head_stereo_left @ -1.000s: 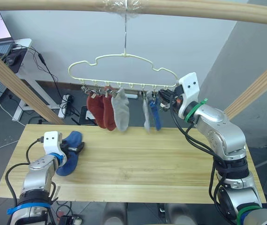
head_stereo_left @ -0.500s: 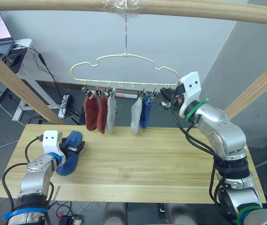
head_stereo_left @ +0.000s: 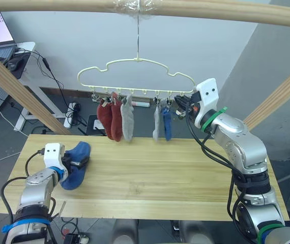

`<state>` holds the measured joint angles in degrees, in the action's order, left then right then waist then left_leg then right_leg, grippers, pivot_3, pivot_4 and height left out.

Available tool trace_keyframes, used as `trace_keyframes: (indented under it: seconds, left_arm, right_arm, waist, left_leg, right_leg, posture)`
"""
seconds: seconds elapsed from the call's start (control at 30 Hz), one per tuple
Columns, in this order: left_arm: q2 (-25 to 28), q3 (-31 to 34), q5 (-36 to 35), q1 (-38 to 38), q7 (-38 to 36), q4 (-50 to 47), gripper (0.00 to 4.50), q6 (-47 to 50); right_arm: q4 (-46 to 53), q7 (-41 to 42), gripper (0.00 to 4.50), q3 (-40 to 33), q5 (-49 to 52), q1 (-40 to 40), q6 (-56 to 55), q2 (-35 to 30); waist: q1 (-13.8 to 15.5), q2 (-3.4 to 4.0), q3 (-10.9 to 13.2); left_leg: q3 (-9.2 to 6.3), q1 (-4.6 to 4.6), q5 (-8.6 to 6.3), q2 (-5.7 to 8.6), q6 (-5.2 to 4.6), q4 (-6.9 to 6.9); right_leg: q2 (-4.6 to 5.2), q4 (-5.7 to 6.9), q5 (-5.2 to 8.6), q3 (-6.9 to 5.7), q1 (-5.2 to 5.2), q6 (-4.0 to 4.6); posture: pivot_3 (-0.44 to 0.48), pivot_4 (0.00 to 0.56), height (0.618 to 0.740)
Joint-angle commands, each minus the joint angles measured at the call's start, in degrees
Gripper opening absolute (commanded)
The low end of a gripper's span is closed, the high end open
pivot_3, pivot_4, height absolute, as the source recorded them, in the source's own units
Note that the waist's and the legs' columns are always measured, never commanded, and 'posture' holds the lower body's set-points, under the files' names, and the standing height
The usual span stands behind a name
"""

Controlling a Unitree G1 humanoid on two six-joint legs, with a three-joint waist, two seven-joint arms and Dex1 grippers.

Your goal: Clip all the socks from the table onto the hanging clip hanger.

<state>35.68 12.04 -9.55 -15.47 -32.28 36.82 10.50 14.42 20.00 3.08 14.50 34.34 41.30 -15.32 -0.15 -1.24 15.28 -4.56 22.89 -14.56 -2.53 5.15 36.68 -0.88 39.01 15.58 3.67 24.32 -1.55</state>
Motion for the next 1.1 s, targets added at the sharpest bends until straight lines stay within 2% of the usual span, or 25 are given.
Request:
trace_keyframes:
  seconds: [0.03,0.13,0.23,0.33,0.63,0.73,0.83,0.93,1.1]
  left_arm:
    - [1.46,-3.01,4.28,0.00,-0.48,4.99,4.50,-3.79]
    - [1.13,-4.13,4.47,0.58,-2.26,4.75,4.50,-4.98]
    - [1.14,-6.09,6.53,2.29,-2.11,3.46,3.90,-8.27]
    - [1.15,-7.93,8.37,3.71,-2.06,2.04,2.99,-11.24]
    - [0.00,-5.73,5.30,6.17,-2.72,-0.73,0.10,-9.32]
    - [-2.09,-4.92,0.56,8.73,-6.47,-7.67,0.04,-6.70]
    - [-4.10,-6.25,-3.36,12.44,-9.82,-19.25,0.04,-2.07]
    - [-4.41,-10.42,-1.26,15.29,-9.96,-28.99,0.04,1.07]
    - [-5.21,-14.92,2.37,16.00,-8.06,-33.68,0.04,2.24]
  right_arm:
    - [0.30,-0.43,0.02,-0.53,-0.52,-0.30,-0.41,-0.39]
    - [0.37,-0.53,0.02,-0.66,-0.53,-0.41,-0.42,-0.58]
    - [0.14,-0.31,0.00,-0.26,-1.00,-0.46,-0.94,-1.02]
    - [-0.45,0.16,0.00,0.27,-1.23,-0.15,-1.57,-1.20]
    - [-2.62,1.08,0.00,-0.39,-0.95,0.86,-2.43,-1.99]
    - [-2.65,1.05,0.00,-0.64,-0.82,0.67,-2.38,-2.18]
    - [-2.40,0.94,0.00,-0.62,-0.77,0.31,-2.24,-2.19]
    - [-2.31,0.86,0.00,-0.46,-0.75,0.11,-2.27,-2.01]
    - [-2.42,0.72,0.00,-0.22,-0.88,0.25,-2.47,-1.77]
  waist:
    - [-0.02,0.01,-0.01]
    - [-0.06,0.05,-0.03]
    - [-0.06,0.06,-0.03]
    - [-0.05,0.07,-0.04]
    - [-0.09,0.09,-0.06]
    - [-0.13,0.10,-0.08]
    - [0.16,0.09,-0.08]
    - [0.29,0.05,-0.10]
    - [0.09,0.04,-0.15]
  left_leg:
    - [0.00,-0.02,0.00,0.00,0.00,0.00]
    - [0.02,-0.05,0.00,0.00,0.00,0.00]
    - [0.03,-0.05,0.00,0.00,0.00,0.00]
    - [0.02,-0.05,0.00,0.00,0.00,0.00]
    - [0.02,-0.11,0.00,-0.01,-0.01,0.02]
    - [0.03,-0.09,0.00,-0.01,-0.01,0.02]
    - [0.04,-0.04,0.00,0.03,-0.01,0.02]
    - [-0.06,0.03,0.00,0.05,-0.01,0.07]
    - [-0.04,-0.03,0.01,0.00,-0.01,0.10]
  right_leg:
    - [0.00,0.00,0.00,0.00,-0.02,0.00]
    - [0.00,0.00,0.00,0.03,-0.04,0.00]
    - [0.00,0.00,0.00,0.03,-0.04,0.00]
    - [0.01,0.00,0.00,0.04,-0.04,0.00]
    - [0.00,0.00,0.00,0.04,-0.10,0.00]
    - [0.00,0.00,0.00,0.05,-0.10,0.00]
    - [0.07,-0.03,0.00,0.05,-0.11,0.01]
    - [0.09,-0.03,-0.01,-0.03,-0.10,0.01]
    - [0.01,-0.01,-0.02,0.01,-0.11,0.03]
  posture:
    - [0.083,0.254,0.740]
    - [0.079,0.255,0.740]
    - [0.079,0.256,0.740]
    - [0.086,0.254,0.740]
    - [0.090,0.242,0.740]
    - [0.092,0.237,0.740]
    - [0.095,0.233,0.740]
    - [0.099,0.227,0.740]
    - [0.095,0.209,0.740]
